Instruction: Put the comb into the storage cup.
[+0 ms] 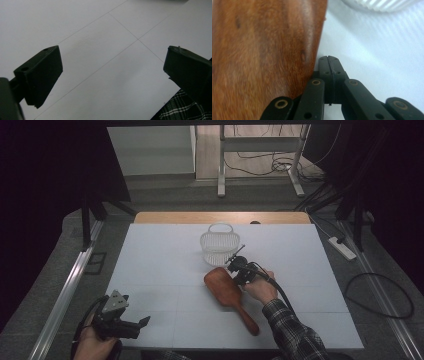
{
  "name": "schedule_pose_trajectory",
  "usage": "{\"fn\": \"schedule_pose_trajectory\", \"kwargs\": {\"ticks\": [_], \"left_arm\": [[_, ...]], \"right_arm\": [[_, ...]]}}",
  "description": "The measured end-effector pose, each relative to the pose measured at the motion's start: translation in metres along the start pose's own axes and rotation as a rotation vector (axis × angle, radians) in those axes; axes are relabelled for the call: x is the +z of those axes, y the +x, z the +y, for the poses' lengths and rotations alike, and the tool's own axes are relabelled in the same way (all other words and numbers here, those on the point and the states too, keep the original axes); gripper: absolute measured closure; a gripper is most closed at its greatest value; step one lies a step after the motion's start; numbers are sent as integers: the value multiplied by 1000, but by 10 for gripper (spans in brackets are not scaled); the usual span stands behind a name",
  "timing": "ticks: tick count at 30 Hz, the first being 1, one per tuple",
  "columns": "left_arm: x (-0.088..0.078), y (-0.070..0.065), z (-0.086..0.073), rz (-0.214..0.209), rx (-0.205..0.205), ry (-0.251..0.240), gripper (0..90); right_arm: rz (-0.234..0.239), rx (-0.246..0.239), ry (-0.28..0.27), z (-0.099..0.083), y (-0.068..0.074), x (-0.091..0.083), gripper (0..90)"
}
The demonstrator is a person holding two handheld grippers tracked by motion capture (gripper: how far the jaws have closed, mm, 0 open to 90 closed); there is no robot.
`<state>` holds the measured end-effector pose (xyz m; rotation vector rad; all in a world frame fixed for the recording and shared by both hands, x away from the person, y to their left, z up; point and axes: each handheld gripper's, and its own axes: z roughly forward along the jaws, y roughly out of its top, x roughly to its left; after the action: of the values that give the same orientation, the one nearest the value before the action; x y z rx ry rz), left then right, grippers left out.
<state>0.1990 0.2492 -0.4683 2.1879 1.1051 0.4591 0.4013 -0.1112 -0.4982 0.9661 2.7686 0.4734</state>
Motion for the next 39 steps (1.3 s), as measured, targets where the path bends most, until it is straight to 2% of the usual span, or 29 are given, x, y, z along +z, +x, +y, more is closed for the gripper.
{"fn": "schedule_pose_trajectory", "kwargs": {"ticks": [7,13,20,25,33,39], "left_arm": [[0,0,0,-1,-1,-2,31],[0,0,-1,-1,-3,-5,31],[0,0,0,0,-1,-4,31],[0,0,0,2,2,0,32],[0,-1,0,3,3,-1,32],[0,-1,0,4,3,0,32]], "right_arm": [[1,-13,6,9,4,6,892],[-14,-16,-7,8,3,4,891],[-2,-11,-71,2,1,-18,889],[10,-11,-110,-5,1,-32,854],[23,-14,-158,-22,6,-54,744],[7,-27,-191,-34,13,-68,636]]}}
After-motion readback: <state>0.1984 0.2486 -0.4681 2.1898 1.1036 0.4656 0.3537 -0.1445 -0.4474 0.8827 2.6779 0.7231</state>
